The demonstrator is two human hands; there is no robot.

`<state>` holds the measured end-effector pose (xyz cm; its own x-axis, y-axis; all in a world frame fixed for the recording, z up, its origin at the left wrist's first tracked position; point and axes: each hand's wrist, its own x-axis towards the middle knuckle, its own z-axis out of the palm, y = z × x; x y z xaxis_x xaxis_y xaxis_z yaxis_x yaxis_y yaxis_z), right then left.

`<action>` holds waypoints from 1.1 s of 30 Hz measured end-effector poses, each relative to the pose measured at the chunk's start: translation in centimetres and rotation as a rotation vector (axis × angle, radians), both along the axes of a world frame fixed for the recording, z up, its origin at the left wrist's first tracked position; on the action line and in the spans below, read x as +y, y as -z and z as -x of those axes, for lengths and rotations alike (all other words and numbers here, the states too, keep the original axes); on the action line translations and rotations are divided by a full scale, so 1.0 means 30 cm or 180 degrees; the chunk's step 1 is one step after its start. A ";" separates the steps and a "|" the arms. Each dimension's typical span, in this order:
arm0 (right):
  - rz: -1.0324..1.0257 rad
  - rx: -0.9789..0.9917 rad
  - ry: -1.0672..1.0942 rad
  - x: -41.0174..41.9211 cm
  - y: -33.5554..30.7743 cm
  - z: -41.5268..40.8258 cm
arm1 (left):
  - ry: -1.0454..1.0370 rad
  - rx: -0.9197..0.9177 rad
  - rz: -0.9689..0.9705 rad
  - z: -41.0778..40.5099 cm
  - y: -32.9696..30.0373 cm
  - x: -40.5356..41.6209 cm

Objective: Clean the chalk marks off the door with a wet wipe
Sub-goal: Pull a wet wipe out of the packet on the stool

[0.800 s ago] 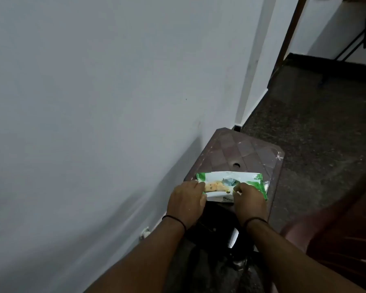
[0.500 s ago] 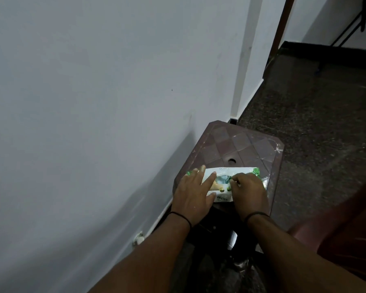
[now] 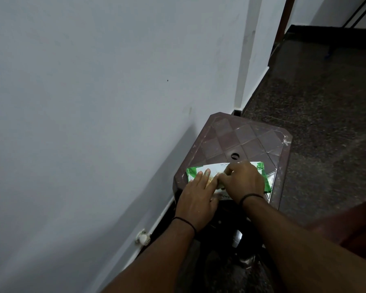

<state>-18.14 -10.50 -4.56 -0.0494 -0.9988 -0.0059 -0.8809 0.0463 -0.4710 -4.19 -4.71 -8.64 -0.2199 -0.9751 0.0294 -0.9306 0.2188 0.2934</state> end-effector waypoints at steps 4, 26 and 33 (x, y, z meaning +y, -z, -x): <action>-0.0001 -0.1338 0.0273 0.011 -0.002 0.030 | -0.0128 0.0068 -0.0133 0.000 -0.008 0.001; -0.0771 -0.3971 0.0959 0.027 -0.157 0.050 | -0.1149 0.2187 -0.0040 0.069 -0.222 -0.062; -0.1146 -0.3930 0.0335 0.063 -0.355 -0.011 | -0.1242 0.2435 0.0060 -0.032 -0.419 -0.027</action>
